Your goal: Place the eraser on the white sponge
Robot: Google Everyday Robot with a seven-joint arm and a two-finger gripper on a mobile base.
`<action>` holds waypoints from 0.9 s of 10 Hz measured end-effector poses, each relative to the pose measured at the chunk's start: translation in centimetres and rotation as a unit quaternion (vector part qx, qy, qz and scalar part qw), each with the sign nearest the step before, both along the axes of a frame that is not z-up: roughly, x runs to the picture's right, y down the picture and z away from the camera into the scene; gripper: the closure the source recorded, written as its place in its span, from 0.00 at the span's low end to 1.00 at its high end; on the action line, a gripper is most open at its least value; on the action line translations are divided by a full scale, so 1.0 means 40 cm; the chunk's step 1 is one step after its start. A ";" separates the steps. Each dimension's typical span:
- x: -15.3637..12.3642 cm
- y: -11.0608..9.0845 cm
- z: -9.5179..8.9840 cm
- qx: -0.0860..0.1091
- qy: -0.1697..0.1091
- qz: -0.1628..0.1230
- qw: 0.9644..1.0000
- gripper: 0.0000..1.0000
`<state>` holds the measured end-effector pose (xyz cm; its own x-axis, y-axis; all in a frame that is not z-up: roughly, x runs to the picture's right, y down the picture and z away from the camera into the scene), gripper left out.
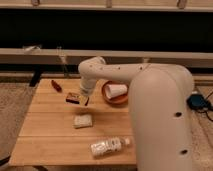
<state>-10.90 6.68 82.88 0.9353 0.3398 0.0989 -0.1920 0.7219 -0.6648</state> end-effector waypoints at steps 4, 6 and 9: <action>0.099 0.078 -0.041 -0.001 0.011 0.000 1.000 0.96; 0.107 0.120 -0.050 0.002 0.017 -0.013 1.000 0.96; 0.100 0.175 -0.055 0.004 0.019 -0.035 0.999 0.96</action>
